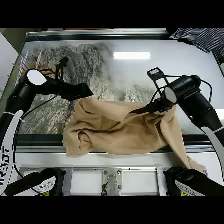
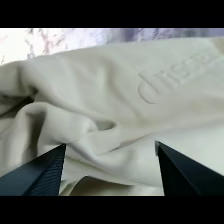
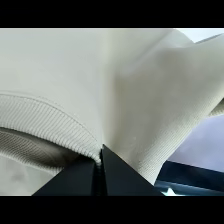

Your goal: Fold the clothes and pants, and hang the long-sleeved shirts on hangers.

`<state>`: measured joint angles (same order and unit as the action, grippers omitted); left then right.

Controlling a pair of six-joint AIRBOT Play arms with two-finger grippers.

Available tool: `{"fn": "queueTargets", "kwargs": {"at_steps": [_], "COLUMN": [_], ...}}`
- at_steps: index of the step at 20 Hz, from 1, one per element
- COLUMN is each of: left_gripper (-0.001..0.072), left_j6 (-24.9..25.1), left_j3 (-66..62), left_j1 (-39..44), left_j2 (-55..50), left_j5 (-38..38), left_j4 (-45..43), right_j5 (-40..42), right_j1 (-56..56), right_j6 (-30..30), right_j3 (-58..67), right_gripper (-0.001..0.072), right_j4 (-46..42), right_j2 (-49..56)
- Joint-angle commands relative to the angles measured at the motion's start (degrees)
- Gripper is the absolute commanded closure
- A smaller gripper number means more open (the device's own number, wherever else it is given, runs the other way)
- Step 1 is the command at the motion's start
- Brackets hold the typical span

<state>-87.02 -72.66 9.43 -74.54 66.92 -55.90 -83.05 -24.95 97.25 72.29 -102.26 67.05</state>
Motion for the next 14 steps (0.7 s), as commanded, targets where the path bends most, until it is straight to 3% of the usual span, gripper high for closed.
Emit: {"fn": "queueTargets", "kwargs": {"at_steps": [1, 6, 10, 14], "left_gripper": [0.0118, 0.0118, 0.0119, 0.0118], "left_j6": [-1.16, -9.11, -14.51, -24.98], "left_j3": [-5.95, -9.84, -10.21, -10.1], "left_j1": [6.03, 22.18, 32.02, 42.29], "left_j2": [-0.31, -0.28, -0.68, -2.27], "left_j5": [0.68, 0.79, -1.77, -3.08], "left_j4": [-0.63, -20.04, -22.56, -35.15], "right_j5": [0.04, 0.07, 0.68, 1.66], "right_j1": [2.75, 2.84, 3.61, 6.14], "right_j6": [0.26, 1.2, 3.74, 4.13], "right_j3": [1.07, 1.09, 1.18, 1.18], "right_gripper": [0.068, 0.068, 0.068, 0.068], "right_j4": [3.8, 5.07, 6.69, 14.99], "right_j2": [-0.2, -0.2, -0.2, -0.22]}}
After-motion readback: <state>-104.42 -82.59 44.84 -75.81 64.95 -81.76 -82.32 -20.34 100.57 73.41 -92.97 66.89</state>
